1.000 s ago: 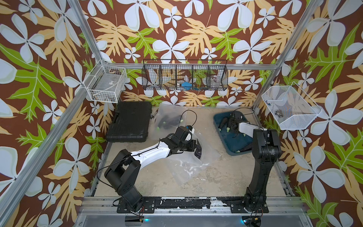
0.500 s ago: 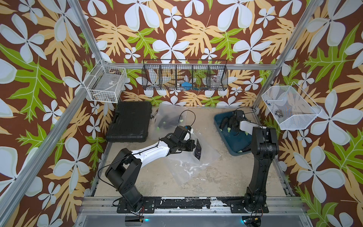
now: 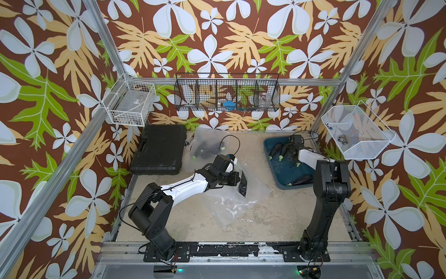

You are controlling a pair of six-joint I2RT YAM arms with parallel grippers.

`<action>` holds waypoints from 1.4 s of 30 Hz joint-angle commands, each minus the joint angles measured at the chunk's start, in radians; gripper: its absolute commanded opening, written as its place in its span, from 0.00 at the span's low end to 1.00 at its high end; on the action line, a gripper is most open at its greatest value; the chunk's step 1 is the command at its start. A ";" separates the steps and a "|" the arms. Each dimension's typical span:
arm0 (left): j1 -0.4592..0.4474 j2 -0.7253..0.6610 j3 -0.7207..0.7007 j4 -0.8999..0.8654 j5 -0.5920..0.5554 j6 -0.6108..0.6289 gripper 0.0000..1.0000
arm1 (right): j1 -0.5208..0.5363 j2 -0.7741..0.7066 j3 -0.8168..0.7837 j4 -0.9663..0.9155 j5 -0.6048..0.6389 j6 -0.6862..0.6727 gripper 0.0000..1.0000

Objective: Place the eggplant in a zip-top bag and seal the zipper
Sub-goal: Pick up the eggplant from the basket, then adjust the zipper food storage bag at the center of the board.

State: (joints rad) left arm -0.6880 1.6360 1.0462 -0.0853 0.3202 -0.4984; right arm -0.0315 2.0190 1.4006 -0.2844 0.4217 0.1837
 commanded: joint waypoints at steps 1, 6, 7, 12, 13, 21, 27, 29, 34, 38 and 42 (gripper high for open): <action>0.002 -0.016 -0.003 0.004 -0.014 0.010 0.00 | 0.012 -0.023 -0.006 -0.054 -0.028 0.031 0.24; 0.003 -0.004 0.006 0.001 -0.026 0.016 0.00 | 0.064 -0.128 -0.069 -0.097 -0.060 0.066 0.24; 0.003 0.000 0.011 0.001 -0.023 0.016 0.00 | 0.077 -0.165 -0.090 -0.107 -0.073 0.084 0.24; 0.003 0.004 0.018 0.003 -0.034 0.018 0.00 | 0.133 -0.373 -0.251 -0.075 -0.139 0.139 0.24; 0.004 0.003 0.017 0.003 -0.038 0.018 0.00 | 0.137 -0.411 -0.277 -0.071 -0.167 0.148 0.23; 0.003 0.024 0.038 0.009 -0.050 0.003 0.00 | 0.218 -0.640 -0.388 -0.096 -0.509 0.214 0.24; 0.004 0.039 0.063 0.006 -0.067 0.000 0.00 | 0.282 -0.792 -0.440 -0.081 -0.792 0.235 0.24; 0.003 0.044 0.070 0.002 -0.071 0.000 0.00 | 0.290 -0.818 -0.452 -0.093 -0.858 0.231 0.24; 0.003 0.061 0.092 0.000 -0.073 -0.003 0.00 | 0.324 -0.854 -0.505 -0.128 -1.030 0.183 0.24; 0.002 0.068 0.100 0.000 -0.081 -0.002 0.00 | 0.357 -0.867 -0.517 -0.165 -1.114 0.178 0.23; 0.003 0.074 0.110 -0.006 -0.091 0.003 0.00 | 0.375 -0.843 -0.519 -0.219 -1.166 0.168 0.17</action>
State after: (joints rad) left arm -0.6880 1.7077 1.1450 -0.0933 0.2432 -0.4995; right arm 0.3370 1.1645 0.8829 -0.4549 -0.6628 0.3698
